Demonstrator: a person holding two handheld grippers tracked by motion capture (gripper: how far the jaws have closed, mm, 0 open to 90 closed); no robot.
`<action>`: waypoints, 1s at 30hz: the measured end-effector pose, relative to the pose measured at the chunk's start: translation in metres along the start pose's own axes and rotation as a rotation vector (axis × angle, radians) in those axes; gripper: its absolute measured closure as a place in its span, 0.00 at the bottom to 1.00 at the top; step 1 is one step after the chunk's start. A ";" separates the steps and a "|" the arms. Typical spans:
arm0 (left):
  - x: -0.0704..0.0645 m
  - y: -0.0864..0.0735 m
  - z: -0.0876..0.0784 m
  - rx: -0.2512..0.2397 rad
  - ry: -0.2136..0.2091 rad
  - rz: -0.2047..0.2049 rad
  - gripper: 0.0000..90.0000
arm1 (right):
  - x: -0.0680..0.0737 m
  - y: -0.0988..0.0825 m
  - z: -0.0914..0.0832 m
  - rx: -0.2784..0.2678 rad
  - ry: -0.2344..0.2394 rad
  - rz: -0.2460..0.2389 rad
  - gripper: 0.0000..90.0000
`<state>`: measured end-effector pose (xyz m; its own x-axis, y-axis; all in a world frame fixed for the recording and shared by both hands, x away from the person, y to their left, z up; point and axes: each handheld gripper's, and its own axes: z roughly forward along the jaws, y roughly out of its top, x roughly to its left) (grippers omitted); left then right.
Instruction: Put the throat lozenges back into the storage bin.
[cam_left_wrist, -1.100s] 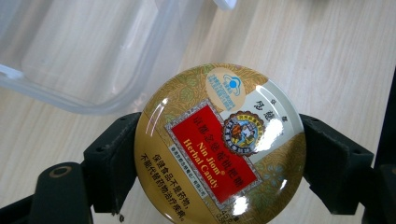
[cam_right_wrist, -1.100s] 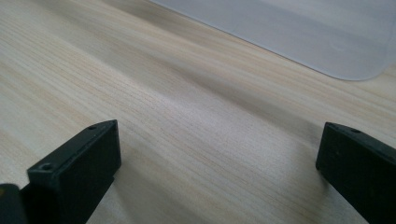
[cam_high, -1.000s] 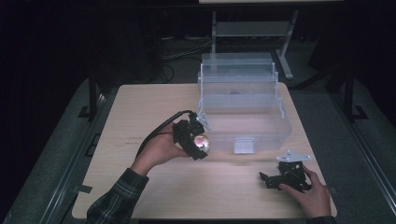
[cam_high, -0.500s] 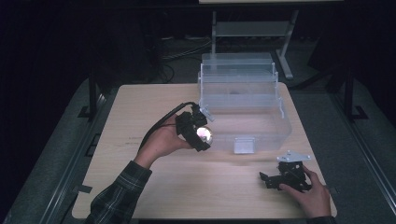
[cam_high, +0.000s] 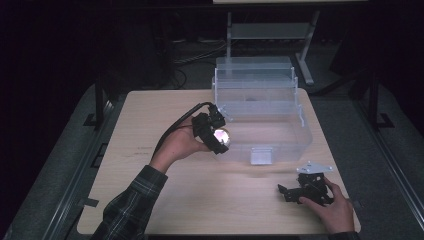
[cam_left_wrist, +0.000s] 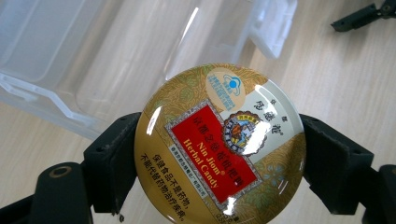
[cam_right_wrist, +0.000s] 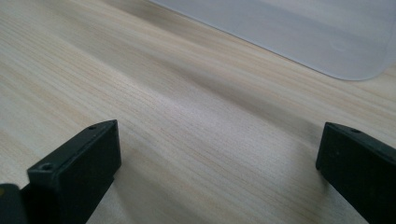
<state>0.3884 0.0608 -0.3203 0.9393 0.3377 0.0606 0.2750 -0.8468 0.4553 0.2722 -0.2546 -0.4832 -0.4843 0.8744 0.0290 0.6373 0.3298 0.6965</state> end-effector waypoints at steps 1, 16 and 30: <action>0.002 0.001 0.001 0.002 0.005 -0.002 0.22 | 0.000 0.000 0.000 0.000 0.000 0.000 0.00; 0.025 0.012 0.014 0.004 0.015 -0.031 0.22 | 0.000 0.000 0.000 0.000 0.000 -0.001 0.00; 0.035 0.021 0.032 0.016 0.004 -0.042 0.22 | 0.000 0.000 0.000 -0.001 -0.001 0.000 0.00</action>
<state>0.4332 0.0419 -0.3371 0.9260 0.3747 0.0456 0.3175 -0.8385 0.4428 0.2723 -0.2546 -0.4833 -0.4839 0.8747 0.0286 0.6370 0.3296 0.6969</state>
